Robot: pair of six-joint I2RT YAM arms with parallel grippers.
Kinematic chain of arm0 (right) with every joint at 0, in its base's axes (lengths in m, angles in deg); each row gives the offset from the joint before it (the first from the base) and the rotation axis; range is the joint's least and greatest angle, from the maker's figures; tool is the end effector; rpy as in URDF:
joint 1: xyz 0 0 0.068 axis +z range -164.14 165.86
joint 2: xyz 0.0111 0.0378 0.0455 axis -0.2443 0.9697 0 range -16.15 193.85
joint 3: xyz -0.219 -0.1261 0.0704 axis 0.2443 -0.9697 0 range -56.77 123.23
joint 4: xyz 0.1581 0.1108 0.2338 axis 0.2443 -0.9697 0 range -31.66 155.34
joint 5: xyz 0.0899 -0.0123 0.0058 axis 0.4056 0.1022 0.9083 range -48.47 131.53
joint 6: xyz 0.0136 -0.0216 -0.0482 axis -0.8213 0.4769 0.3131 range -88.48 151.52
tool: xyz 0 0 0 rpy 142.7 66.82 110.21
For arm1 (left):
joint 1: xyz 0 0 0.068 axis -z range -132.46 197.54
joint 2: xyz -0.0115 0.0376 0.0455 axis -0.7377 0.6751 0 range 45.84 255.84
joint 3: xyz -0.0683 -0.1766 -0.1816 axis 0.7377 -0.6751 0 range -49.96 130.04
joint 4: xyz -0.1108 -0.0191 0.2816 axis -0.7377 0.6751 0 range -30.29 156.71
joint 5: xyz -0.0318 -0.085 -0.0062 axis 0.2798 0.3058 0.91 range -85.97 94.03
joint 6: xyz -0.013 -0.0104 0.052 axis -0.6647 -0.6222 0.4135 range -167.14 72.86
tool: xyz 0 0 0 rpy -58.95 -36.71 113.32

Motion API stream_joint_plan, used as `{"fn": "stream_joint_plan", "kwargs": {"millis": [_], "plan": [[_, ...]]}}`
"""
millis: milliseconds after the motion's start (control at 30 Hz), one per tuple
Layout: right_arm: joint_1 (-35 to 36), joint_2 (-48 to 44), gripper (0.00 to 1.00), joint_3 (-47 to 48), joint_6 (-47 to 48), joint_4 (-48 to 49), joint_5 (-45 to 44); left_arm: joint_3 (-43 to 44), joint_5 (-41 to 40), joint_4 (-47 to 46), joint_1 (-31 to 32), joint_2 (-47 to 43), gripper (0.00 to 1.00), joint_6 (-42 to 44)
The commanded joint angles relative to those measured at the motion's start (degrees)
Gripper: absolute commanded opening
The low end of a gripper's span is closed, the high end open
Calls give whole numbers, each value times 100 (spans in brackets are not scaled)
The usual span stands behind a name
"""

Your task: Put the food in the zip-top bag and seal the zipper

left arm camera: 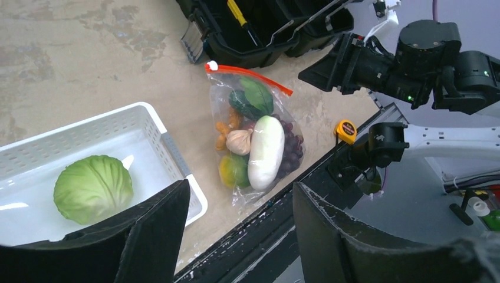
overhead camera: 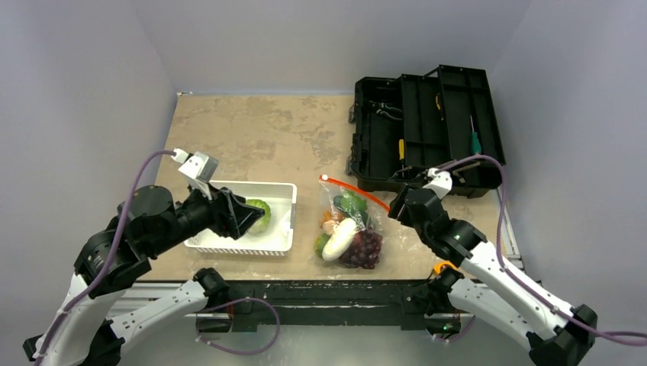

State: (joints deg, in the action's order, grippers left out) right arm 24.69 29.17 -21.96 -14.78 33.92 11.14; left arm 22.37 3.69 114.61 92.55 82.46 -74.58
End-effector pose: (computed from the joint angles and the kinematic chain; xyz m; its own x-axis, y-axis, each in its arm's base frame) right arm 0.1796 0.1209 0.2292 -0.5387 0.3670 -0.7584 0.2054 0.9302 0.3043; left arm 0.0857 -0.0855 0.4457 -0.5303 -0.1214 -0.8390 0.5170 0.7380 -0.4336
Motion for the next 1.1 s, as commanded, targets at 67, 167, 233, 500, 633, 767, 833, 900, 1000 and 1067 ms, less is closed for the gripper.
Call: {"fn": "stream_joint_plan", "kwargs": {"millis": [67,167,233,500,633,767,833,900,1000,1067], "plan": [[-18,-870,65,733,1189,315,697,437,-334,-93,-19,-284,64,73],[-20,-1045,72,1258,1608,245,779,422,-492,-311,-19,-441,65,87],[-16,-1106,75,1711,1945,138,615,461,-590,-460,-19,-534,68,154],[-16,-1250,99,3189,2965,-108,-636,803,-1234,-911,-19,-1091,72,650],[-16,-1368,99,3632,3126,-155,-971,914,-1404,-1036,-19,-1321,72,858],[-19,-1610,99,3667,3260,64,-921,1024,-1531,-918,-19,-1385,72,940],[-21,-1672,99,3749,3240,18,-886,1044,-1554,-862,-19,-1409,71,942],[-20,-1744,99,3787,3193,-10,-1015,1031,-1565,-845,-19,-1441,72,919],[-20,-1900,99,3544,3408,264,-1217,954,-1565,-861,-19,-1497,72,871],[-16,-1816,99,3599,3338,86,-1369,888,-1566,-890,-17,-1509,72,828]]}}
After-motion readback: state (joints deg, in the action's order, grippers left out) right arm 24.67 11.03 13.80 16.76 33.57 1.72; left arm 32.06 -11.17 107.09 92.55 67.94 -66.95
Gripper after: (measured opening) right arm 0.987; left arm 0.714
